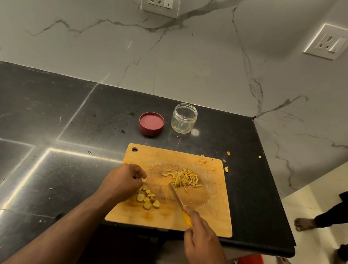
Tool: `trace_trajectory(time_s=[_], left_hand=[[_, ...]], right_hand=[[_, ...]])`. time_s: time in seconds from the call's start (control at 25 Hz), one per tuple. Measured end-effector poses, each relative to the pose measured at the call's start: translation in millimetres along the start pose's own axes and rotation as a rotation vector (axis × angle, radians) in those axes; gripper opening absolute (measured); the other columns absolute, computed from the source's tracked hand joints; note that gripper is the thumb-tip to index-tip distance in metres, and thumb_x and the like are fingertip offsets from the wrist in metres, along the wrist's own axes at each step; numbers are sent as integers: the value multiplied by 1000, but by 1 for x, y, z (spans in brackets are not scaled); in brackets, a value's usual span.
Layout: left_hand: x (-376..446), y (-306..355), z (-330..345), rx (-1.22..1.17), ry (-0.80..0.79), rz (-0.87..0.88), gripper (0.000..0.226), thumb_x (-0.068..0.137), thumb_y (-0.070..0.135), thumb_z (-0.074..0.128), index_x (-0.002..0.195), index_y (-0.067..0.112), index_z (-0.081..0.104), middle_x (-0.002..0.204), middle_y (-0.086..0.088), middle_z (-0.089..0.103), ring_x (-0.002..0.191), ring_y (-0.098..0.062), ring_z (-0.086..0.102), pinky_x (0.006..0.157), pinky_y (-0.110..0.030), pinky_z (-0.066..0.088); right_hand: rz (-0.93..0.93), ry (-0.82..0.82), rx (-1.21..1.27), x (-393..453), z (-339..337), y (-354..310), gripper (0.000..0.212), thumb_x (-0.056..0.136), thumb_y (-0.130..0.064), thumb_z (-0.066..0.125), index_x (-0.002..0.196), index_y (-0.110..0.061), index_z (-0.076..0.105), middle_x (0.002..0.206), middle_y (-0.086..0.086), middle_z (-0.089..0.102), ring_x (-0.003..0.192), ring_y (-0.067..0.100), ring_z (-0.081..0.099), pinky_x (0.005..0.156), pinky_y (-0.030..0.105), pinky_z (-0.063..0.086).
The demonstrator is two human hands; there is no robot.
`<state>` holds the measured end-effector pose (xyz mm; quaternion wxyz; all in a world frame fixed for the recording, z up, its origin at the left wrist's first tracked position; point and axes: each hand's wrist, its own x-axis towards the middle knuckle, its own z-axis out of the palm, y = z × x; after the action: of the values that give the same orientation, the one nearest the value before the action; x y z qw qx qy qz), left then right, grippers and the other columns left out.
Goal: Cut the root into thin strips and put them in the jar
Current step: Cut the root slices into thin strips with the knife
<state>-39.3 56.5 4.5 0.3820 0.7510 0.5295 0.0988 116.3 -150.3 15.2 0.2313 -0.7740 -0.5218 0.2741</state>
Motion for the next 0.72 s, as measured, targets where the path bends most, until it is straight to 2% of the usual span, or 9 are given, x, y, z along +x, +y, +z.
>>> trace_trajectory(time_s=[0.08, 0.2, 0.36, 0.52, 0.72], left_hand=[[-3, -1, -3, 39, -31, 12, 19, 90, 12, 67, 96, 29, 71, 90, 11, 65, 84, -5, 60, 60, -19, 44], [-7, 0, -8, 102, -101, 23, 19, 87, 14, 73, 89, 32, 69, 86, 10, 65, 81, -6, 60, 59, -19, 44], [-14, 0, -12, 143, -185, 39, 21, 84, 17, 78, 97, 31, 69, 91, 9, 65, 84, -8, 61, 62, -18, 44], [-17, 2, -12, 202, -198, 51, 18, 87, 22, 77, 99, 33, 70, 95, 12, 62, 88, -7, 59, 63, -18, 41], [-19, 5, -10, 274, -207, 75, 16, 90, 23, 73, 103, 33, 72, 96, 13, 61, 87, -6, 57, 62, -18, 40]], right_hand=[[25, 46, 18, 1, -4, 3, 49, 103, -23, 38, 147, -41, 29, 136, -15, 45, 113, 0, 47, 91, 18, 41], [-4, 13, 33, 0, -4, 2, 47, 103, -23, 38, 146, -41, 31, 134, -15, 47, 112, 0, 49, 90, 17, 41], [22, 51, 31, 2, -4, 6, 48, 102, -21, 39, 146, -39, 34, 136, -12, 48, 112, 0, 48, 92, 17, 41], [5, 33, 59, 3, -3, 2, 47, 102, -22, 40, 145, -41, 34, 133, -14, 48, 110, 1, 51, 86, 16, 42], [-6, 8, 61, 3, 2, -2, 46, 103, -23, 39, 145, -41, 34, 131, -15, 48, 109, -1, 51, 87, 16, 43]])
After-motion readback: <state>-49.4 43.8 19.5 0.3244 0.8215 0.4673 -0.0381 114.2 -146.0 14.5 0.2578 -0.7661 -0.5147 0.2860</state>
